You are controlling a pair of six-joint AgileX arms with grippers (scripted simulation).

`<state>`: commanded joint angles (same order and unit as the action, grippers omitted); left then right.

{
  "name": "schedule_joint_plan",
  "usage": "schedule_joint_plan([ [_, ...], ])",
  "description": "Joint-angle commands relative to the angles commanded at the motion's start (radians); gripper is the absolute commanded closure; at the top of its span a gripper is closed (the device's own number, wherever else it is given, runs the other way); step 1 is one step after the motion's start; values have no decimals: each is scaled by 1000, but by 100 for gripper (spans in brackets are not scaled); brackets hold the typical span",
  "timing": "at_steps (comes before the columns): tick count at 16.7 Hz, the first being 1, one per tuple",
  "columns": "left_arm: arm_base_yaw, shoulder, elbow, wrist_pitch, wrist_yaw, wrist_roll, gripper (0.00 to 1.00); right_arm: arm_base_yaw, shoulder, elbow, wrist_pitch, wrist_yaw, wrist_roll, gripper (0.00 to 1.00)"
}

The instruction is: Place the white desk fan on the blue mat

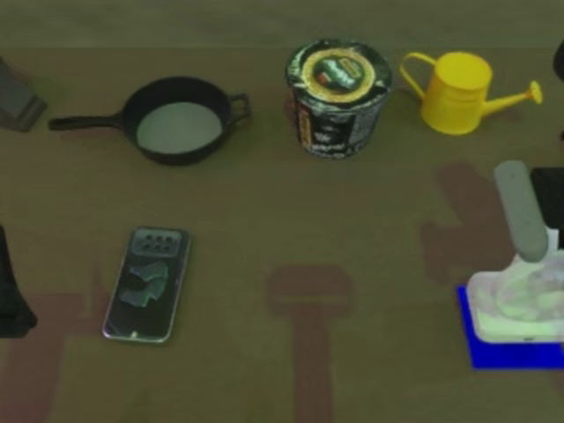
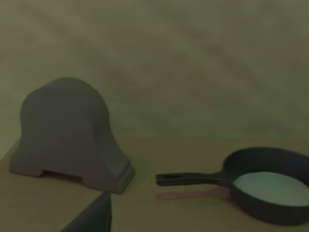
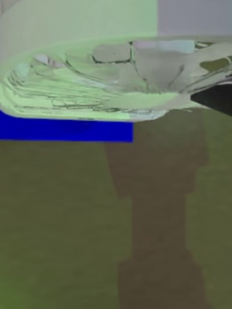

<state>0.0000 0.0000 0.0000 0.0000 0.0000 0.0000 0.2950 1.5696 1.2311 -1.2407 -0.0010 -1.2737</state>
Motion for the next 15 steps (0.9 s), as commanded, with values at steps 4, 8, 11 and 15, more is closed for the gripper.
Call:
schedule_joint_plan([
  [4,0,0,0,0,0,0,0,0,0,0,0,0,0,40],
  [8,0,0,0,0,0,0,0,0,0,0,0,0,0,10],
  [11,0,0,0,0,0,0,0,0,0,0,0,0,0,0],
  [15,0,0,0,0,0,0,0,0,0,0,0,0,0,0],
])
